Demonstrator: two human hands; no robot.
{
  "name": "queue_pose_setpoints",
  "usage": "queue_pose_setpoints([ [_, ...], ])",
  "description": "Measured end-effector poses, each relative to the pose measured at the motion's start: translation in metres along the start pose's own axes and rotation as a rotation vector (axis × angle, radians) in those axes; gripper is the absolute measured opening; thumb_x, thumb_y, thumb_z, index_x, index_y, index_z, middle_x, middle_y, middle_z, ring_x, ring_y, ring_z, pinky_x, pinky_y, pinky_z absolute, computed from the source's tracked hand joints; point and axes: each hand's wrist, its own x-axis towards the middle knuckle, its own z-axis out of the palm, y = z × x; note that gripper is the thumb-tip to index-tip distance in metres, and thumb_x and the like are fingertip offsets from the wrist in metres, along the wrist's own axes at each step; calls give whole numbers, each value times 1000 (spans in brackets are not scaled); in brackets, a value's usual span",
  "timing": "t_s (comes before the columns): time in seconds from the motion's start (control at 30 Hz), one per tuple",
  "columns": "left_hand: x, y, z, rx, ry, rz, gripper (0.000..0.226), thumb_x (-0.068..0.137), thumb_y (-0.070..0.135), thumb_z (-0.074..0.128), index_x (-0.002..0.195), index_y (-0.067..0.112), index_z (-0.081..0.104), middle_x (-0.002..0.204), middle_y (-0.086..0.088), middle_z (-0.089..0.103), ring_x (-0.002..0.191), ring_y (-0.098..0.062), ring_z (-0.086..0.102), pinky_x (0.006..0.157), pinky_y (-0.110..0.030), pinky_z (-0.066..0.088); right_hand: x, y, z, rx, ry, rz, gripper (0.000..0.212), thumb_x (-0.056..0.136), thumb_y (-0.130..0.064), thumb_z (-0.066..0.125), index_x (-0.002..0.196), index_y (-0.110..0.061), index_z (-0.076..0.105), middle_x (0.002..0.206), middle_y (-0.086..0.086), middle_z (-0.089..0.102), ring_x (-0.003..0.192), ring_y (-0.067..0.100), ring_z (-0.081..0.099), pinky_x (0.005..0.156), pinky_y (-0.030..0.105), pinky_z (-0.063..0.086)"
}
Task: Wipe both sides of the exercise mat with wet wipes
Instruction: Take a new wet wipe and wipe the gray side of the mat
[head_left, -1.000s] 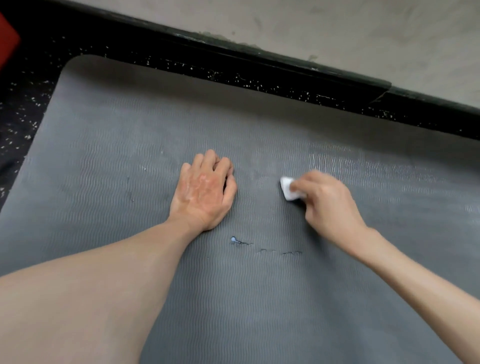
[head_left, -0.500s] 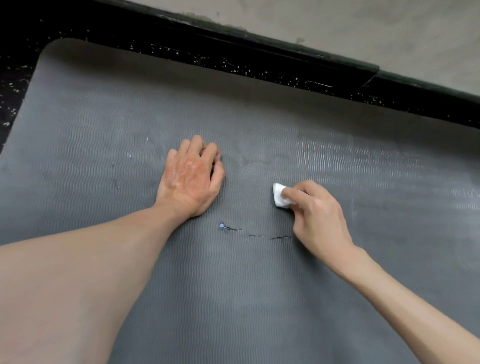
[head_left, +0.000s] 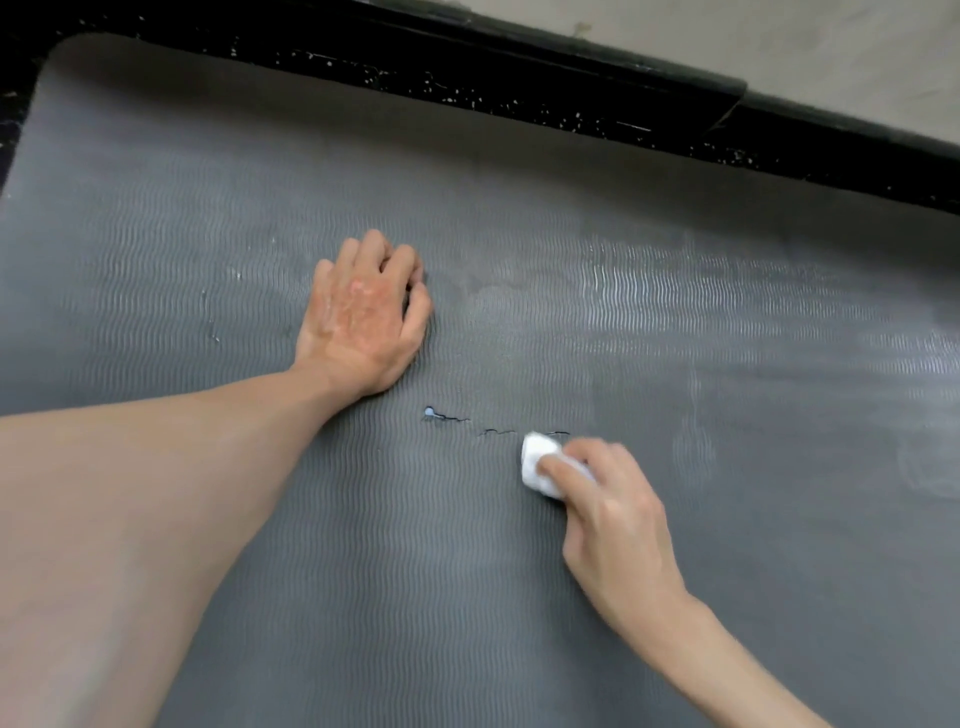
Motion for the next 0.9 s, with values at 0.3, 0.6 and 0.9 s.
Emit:
queue_pose_setpoints([
  [0.3, -2, 1, 0, -24, 7, 8, 21, 98, 30, 42, 101, 13, 54, 102, -10, 48, 92, -29, 43, 79, -41, 30, -13, 2, -5, -20, -1, 7, 33, 67, 13, 50, 87, -8, 65, 88, 4, 55, 72, 24, 46, 57, 31, 39],
  [0.6, -2, 1, 0, -12, 10, 7, 24, 98, 31, 39, 103, 12, 53, 104, -12, 47, 94, -30, 42, 80, -43, 31, -121, -27, -11, 89, -116, -150, 28, 94, -5, 34, 87, -19, 57, 96, -3, 48, 74, 18, 48, 52, 24, 47],
  [0.9, -2, 2, 0, -26, 19, 7, 24, 98, 31, 37, 102, 12, 52, 105, -12, 46, 96, -31, 42, 82, -44, 31, -143, -39, 0, 114, -41, -83, 34, 76, 16, 51, 88, -13, 63, 103, -3, 50, 78, 20, 52, 63, 20, 43],
])
